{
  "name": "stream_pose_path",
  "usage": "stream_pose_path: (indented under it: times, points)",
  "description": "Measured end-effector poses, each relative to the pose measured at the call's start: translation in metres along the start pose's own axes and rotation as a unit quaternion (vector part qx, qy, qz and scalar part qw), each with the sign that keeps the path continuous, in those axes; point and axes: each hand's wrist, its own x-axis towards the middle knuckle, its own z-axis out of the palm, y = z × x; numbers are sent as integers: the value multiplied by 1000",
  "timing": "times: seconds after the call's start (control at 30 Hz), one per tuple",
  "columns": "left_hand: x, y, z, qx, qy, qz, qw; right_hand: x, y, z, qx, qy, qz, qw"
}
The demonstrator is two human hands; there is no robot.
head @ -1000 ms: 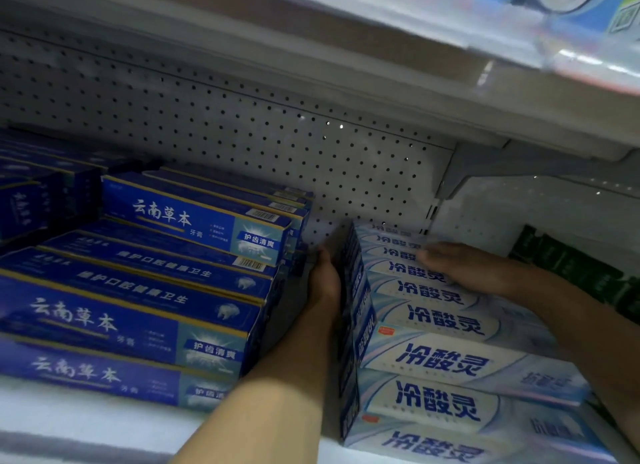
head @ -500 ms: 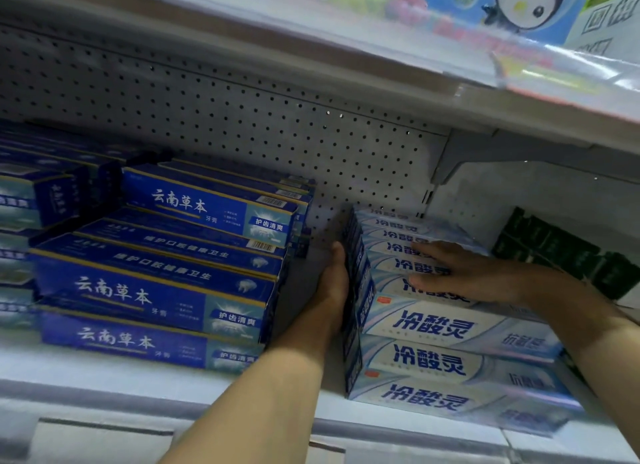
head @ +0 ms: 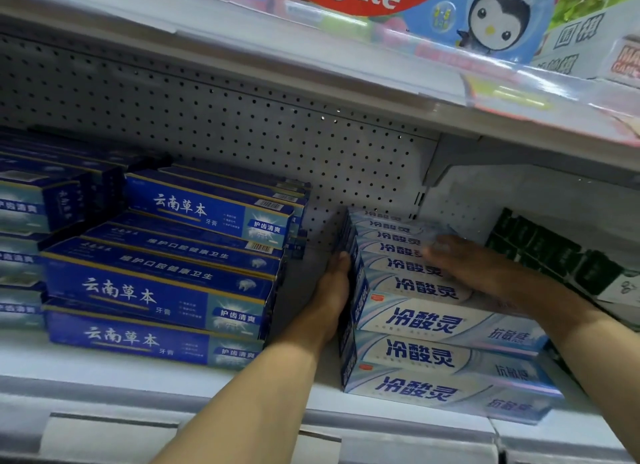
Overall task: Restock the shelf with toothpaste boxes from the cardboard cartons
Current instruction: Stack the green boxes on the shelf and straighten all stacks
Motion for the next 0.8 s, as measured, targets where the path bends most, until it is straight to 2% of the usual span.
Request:
stream_pose_path:
  times: [0.07,0.13,0.23,0.43,0.67,0.73,0.8]
  points:
    - [7,1,1,3,-8,14,1000,13,15,-4,-20,51,53,997]
    - [12,4,2,-3,-25,27,999,29,37,-5,-25,45,75,996]
    - [18,3,3,-3,-42,44,998,36,47,-2,-4,35,77,996]
    - [20,1,4,-12,-48,63,997,51,58,1,-65,53,95,992]
    - [6,8,4,11,-29,91,995,45,55,2,-55,105,118,986]
    - [0,9,3,5,-13,96,995,36,44,4,-14,128,71,989]
    - [-6,9,1,-1,3,101,995,15,20,9,25,99,-9,995]
